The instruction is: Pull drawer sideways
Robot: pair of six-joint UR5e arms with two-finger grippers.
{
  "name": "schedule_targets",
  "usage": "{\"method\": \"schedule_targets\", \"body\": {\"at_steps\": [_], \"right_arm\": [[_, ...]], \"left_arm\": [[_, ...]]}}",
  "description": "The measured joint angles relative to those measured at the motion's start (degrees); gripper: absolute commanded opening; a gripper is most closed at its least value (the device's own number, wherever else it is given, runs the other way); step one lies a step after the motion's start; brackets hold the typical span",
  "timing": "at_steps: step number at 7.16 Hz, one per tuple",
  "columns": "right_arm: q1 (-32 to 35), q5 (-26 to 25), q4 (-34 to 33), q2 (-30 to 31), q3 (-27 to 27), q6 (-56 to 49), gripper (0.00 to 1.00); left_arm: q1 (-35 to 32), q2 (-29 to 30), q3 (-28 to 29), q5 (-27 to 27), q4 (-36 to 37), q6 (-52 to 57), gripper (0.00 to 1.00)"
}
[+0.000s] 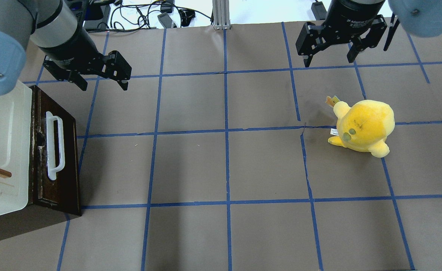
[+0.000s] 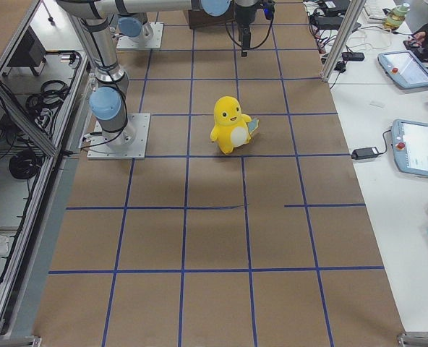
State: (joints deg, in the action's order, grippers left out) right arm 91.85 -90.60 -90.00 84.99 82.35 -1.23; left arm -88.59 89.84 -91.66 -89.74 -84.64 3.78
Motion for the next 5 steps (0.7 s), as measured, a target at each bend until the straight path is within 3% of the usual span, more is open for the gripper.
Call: {"method": "schedule_targets", "body": {"at_steps": [5], "right_arm": [[0.0, 0.0, 0.0, 0.0, 0.0, 0.0, 1.0]], "left_arm": [[-0.09, 1.09, -0.67, -0.53, 0.5, -0.49, 1.0]]}}
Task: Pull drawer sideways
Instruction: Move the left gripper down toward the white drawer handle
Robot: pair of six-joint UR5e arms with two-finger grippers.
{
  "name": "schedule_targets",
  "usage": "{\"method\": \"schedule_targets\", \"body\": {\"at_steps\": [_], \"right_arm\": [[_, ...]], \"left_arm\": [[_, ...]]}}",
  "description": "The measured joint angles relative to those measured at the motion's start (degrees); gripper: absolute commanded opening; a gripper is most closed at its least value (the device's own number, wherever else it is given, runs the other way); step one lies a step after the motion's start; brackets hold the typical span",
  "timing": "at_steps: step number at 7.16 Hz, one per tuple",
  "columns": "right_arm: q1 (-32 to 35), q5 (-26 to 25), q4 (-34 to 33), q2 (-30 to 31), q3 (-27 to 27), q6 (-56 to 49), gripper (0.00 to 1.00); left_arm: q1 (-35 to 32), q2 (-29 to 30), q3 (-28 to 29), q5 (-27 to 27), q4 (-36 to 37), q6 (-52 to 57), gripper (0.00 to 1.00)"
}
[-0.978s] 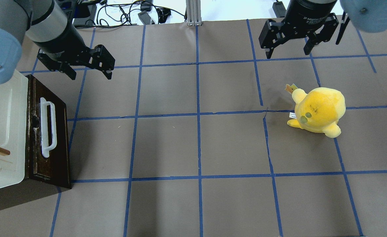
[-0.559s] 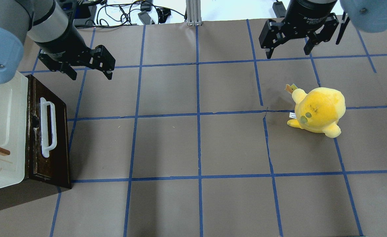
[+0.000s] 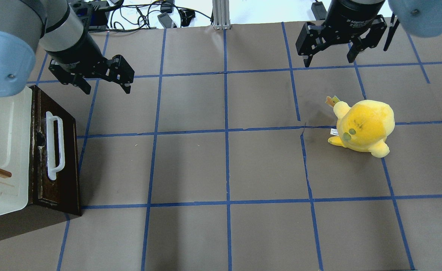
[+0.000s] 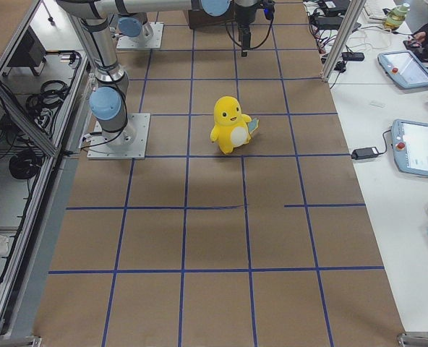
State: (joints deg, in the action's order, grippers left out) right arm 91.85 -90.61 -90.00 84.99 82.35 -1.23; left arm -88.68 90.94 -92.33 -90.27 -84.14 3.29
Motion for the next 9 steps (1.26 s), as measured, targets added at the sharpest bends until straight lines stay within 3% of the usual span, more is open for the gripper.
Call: {"method": "schedule_targets", "body": {"at_steps": [5, 9], "right_arm": [[0.0, -0.01, 0.0, 0.0, 0.0, 0.0, 1.0], [0.0, 0.04, 0.0, 0.0, 0.0, -0.04, 1.0]], "left_arm": [[-1.4, 1.0, -1.62, -6.91, 5.62, -2.68, 1.0], [-6.32, 4.43, -4.75, -23.4, 4.98, -14.61, 1.0]]}}
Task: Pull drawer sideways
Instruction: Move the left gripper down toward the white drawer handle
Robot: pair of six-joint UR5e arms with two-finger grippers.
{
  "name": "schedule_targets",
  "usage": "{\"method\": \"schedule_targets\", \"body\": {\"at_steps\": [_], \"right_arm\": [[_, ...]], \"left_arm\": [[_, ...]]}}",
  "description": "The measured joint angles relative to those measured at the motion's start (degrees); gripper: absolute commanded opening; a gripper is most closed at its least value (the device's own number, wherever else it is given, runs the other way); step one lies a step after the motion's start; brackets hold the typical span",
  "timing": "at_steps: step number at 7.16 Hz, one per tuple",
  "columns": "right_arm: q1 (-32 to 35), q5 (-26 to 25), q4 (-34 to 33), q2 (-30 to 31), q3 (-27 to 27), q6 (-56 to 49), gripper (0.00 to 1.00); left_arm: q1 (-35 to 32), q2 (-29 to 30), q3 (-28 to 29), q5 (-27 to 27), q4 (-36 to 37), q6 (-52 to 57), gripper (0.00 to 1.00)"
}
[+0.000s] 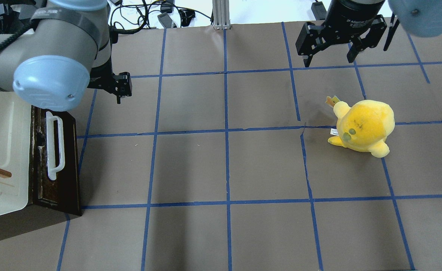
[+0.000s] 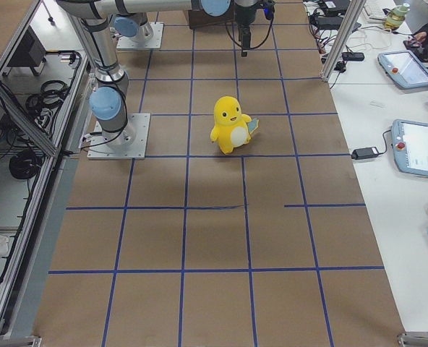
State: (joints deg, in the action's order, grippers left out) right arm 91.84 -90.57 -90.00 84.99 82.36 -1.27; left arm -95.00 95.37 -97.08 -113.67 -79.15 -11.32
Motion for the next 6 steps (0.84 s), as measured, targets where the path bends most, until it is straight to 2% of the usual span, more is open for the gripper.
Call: {"method": "schedule_targets", "body": {"at_steps": [3, 6], "right_arm": [[0.0, 0.0, 0.0, 0.0, 0.0, 0.02, 1.0], [0.0, 0.03, 0.0, 0.0, 0.0, 0.01, 1.0]], "left_arm": [[-0.22, 3.14, -4.78, -11.14, -0.04, -6.66, 1.0], [0.77, 7.68, -6.23, -15.02, 0.11, -11.76, 1.0]]}}
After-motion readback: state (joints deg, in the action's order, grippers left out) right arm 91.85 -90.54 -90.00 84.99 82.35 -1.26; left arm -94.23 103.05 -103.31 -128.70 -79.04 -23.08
